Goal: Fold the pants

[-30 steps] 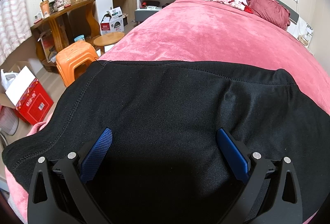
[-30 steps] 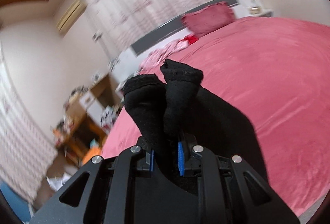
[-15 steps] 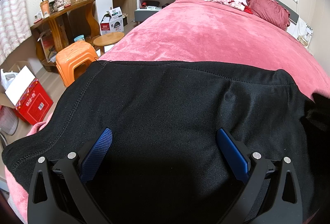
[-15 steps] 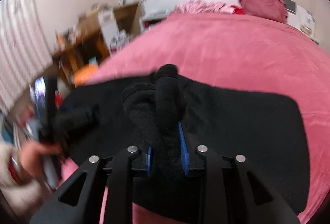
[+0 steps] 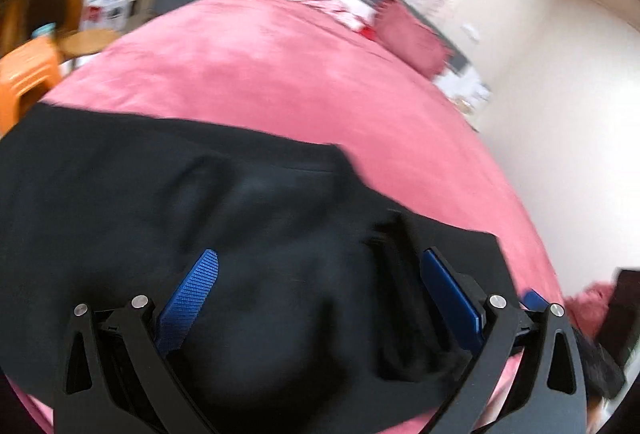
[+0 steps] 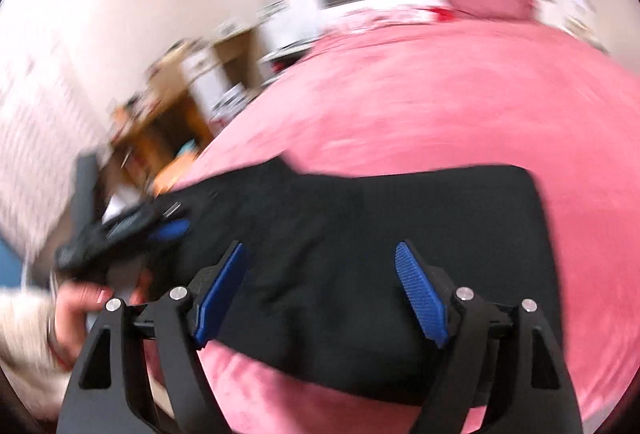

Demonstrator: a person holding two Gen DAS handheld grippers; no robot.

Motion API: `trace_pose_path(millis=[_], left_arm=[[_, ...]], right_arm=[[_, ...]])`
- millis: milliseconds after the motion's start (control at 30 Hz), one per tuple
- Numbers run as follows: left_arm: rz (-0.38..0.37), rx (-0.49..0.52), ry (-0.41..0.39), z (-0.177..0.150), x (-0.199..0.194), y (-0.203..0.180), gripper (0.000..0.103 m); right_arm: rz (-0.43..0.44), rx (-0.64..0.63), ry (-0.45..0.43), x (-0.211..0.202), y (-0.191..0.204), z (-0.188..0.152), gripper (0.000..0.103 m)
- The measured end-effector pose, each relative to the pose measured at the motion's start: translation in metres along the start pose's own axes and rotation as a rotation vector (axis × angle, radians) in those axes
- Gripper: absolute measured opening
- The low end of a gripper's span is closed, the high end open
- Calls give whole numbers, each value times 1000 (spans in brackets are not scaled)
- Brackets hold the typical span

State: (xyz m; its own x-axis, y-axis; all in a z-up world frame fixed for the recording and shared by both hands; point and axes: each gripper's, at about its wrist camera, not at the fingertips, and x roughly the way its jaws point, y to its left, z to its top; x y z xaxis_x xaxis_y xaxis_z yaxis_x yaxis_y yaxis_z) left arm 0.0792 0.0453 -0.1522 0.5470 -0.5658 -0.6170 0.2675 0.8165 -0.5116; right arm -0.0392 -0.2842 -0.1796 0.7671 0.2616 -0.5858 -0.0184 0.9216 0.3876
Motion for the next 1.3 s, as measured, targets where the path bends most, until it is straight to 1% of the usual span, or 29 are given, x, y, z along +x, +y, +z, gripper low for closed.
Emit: trace_pose_path(millis=[33,67,100,133,167,233,300,400,467,500,533,567,600,633,667,700,733,767,800,900,933,967,1000,1033,1133,1167,1233,1300], left_arm=[[-11,9,2,0,2,-6,100],[-20,15,6,2,5,-12,100],[-23,14,10,3,7,-17,100],[-27,2,18,6,13,-21,100],[-33,-11,26,8,17,-22,100],[-32,-42,49,9,29,-23,100],[-31,-73,103,6,45,-25,100],[-72,-105,174,0,63,-30,100],[-87,-95,202,-3,73,-37,100],[-71,-75,211,-4,80,-42,100],[-56,-60,213,-5,83,-46,100],[-44,-40,217,-5,87,-49,100],[-42,-10,221,-6,90,-56,100],[-53,15,227,-7,92,-61,94],[-70,43,239,-8,94,-66,84],[-75,70,256,-9,96,-70,55],[-57,115,288,-11,101,-78,33],[-44,146,300,-11,103,-83,29],[-59,149,286,-10,100,-86,23],[-101,131,225,3,82,-87,21],[-101,139,208,5,77,-86,21],[-85,154,191,7,73,-85,21],[-72,159,190,8,73,-83,21],[-52,159,205,6,78,-79,21],[-15,129,271,-6,100,-66,21],[-12,133,271,-11,105,-64,21],[-9,179,255,-13,111,-67,22],[-7,197,246,-16,110,-70,24]], right_arm=[[-39,84,-6,1,-22,2,61],[-77,149,-4,2,-40,3,55],[-109,207,-1,3,-56,2,43],[-122,269,0,5,-73,1,27],[-124,310,1,6,-86,0,17],[-123,309,12,9,-92,-2,16],[-146,259,25,16,-87,-3,17],[-144,241,37,25,-80,-5,18],[-137,251,41,26,-82,-4,19],[-127,259,42,25,-81,-1,19],[-119,267,37,21,-80,0,22],[-108,275,24,8,-79,0,28],[-101,278,6,2,-79,4,30],[-92,272,-16,-2,-78,8,33],[-89,254,-31,-4,-75,13,33],[-93,239,-35,-3,-74,16,33],[-110,196,-31,2,-70,23,33],[-118,174,-26,7,-68,26,33],[-125,150,-20,11,-67,30,33],[-175,105,13,31,-69,41,33],[-183,108,26,34,-73,39,33],[-195,114,39,40,-76,40,33],[-206,120,47,44,-79,38,33],[-216,131,59,49,-84,35,33],[-231,149,93,64,-92,24,30],[-248,131,96,69,-92,19,30],[-267,100,92,71,-94,16,30],[-268,84,84,74,-94,15,30]])
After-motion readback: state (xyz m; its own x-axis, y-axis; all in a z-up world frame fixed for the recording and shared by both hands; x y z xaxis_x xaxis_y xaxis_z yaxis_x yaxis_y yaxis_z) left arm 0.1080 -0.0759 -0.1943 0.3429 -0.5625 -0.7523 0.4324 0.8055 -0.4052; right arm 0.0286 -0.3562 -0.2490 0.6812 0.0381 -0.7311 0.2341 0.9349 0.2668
